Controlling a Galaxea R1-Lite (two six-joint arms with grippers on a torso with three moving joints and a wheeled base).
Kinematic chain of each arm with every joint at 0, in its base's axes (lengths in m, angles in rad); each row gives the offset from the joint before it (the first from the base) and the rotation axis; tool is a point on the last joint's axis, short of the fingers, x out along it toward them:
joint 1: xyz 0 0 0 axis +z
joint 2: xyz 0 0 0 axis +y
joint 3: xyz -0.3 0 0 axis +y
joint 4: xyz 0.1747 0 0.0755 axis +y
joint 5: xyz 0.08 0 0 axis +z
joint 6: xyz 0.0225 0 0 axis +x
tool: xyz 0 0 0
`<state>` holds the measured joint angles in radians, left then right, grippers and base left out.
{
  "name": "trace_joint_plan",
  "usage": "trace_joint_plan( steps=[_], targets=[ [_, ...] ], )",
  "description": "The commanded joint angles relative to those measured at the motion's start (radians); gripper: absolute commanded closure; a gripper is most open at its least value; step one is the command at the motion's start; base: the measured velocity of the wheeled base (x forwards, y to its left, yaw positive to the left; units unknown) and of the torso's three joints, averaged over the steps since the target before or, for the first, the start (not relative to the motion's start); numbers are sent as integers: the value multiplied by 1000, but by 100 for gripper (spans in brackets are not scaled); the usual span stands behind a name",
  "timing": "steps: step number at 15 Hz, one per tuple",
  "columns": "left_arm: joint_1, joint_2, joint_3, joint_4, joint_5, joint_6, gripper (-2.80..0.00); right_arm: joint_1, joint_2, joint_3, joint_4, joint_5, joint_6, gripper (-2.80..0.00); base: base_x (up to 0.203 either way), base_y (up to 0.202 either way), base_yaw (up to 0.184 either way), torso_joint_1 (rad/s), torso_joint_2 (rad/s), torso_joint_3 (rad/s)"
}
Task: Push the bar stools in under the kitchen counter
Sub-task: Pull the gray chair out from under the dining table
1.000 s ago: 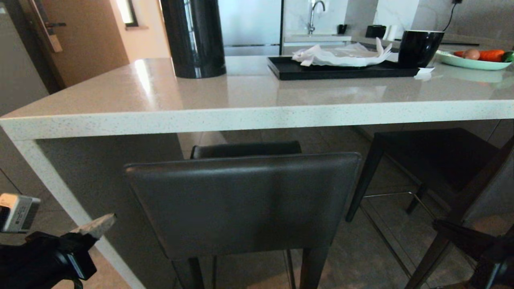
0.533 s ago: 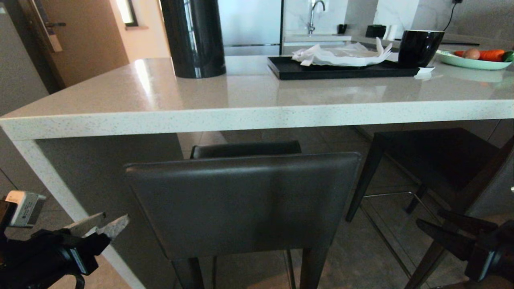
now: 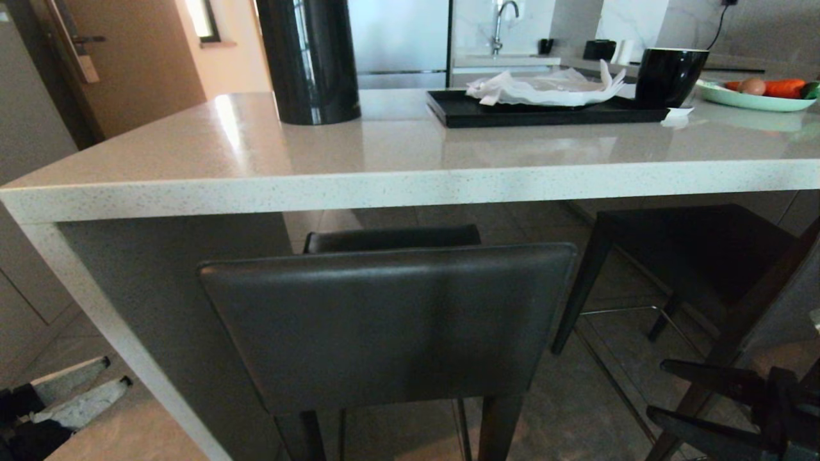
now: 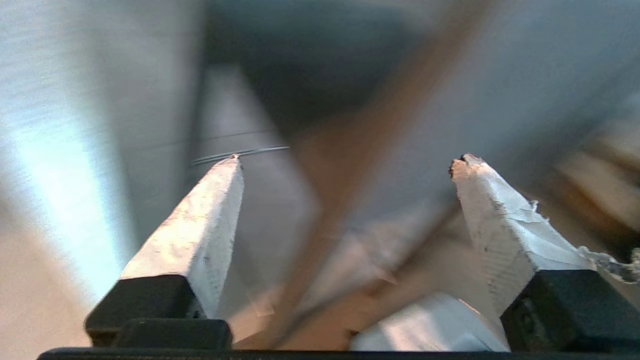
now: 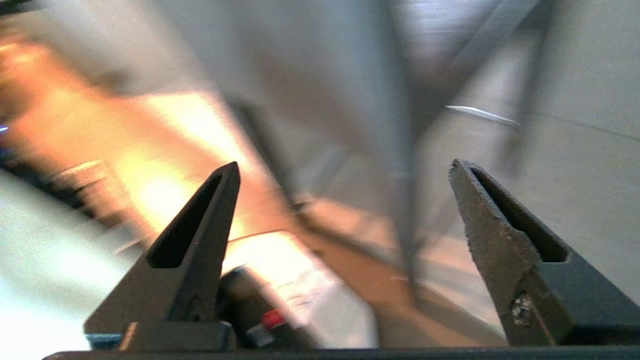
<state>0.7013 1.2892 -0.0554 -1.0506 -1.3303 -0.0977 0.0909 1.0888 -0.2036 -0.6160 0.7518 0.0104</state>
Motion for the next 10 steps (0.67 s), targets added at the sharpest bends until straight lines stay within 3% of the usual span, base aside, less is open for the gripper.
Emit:
trace_joint_plan(
  steps=[1, 5, 7, 10],
  targets=[
    [-22, 45, -29, -8, -129, 2, -280, -6, 100, -26, -14, 114, -14, -280, 0, 0, 0, 0, 0, 0],
    [-291, 92, -69, -13, -101, 2, -280, -1, 336, -76, -161, 152, -105, -280, 0, 0, 0, 0, 0, 0],
    [-349, 172, -75, -63, -53, 4, -280, 2, 457, -89, -301, 177, -116, -280, 0, 0, 0, 0, 0, 0],
    [-374, 369, -76, -297, -30, -2, -280, 17, 578, -138, -435, 237, -121, -280, 0, 0, 0, 0, 0, 0]
  ],
)
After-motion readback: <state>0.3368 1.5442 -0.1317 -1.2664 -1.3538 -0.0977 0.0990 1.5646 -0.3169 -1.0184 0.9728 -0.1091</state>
